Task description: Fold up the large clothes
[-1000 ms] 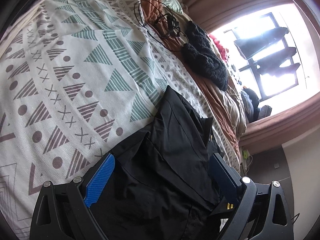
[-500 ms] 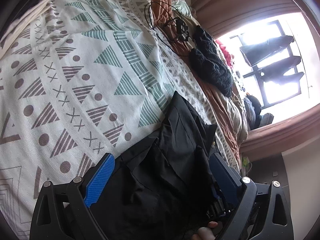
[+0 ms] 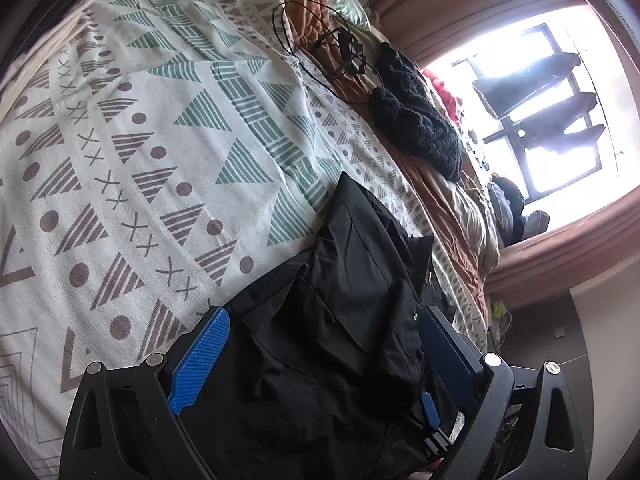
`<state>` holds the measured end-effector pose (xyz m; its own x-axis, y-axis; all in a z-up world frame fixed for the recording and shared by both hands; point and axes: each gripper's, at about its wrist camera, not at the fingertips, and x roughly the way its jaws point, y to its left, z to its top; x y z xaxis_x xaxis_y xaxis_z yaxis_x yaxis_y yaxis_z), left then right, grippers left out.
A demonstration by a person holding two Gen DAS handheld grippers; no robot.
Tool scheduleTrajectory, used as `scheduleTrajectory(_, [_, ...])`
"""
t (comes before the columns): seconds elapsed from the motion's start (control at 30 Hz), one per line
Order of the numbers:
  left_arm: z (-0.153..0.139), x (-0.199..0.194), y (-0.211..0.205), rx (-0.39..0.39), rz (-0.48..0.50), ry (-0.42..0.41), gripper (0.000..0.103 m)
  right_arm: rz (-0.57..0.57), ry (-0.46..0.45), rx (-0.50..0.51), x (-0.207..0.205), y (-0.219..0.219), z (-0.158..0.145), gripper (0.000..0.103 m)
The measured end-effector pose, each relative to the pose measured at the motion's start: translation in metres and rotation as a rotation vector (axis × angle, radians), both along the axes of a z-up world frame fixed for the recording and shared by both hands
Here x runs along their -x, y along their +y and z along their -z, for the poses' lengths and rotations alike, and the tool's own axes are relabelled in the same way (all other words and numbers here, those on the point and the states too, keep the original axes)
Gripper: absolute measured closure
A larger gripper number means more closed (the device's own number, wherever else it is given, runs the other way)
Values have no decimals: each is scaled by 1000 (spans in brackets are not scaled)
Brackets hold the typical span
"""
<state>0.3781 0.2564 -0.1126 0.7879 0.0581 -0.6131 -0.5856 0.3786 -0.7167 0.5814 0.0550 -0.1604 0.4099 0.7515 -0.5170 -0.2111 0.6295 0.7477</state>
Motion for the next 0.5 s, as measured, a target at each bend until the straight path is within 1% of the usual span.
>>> scheduleTrajectory(0.1, [-1, 4, 4, -5, -26, 3, 7, 30, 59, 49, -10, -2, 19, 40])
scheduleTrajectory(0.13, [1, 5, 6, 1, -34, 5, 7, 37, 65, 61, -12, -3, 22, 40])
scheduleTrajectory(0.2, [5, 8, 10, 16, -49, 10, 7, 52, 54, 82, -16, -2, 27, 40])
scheduleTrajectory(0.3, [10, 11, 14, 30, -70, 23, 7, 64, 42, 155, -22, 6, 28, 40])
scheduleTrajectory(0.37, [12, 13, 18, 41, -79, 20, 7, 115, 59, 207, -23, 1, 29, 49])
scheduleTrajectory(0.43, [13, 17, 21, 48, -94, 15, 7, 169, 52, 224, -21, -9, 26, 49])
scheduleTrajectory(0.5, [14, 21, 24, 56, -114, 11, 7, 174, 47, 249, -22, -11, 28, 49])
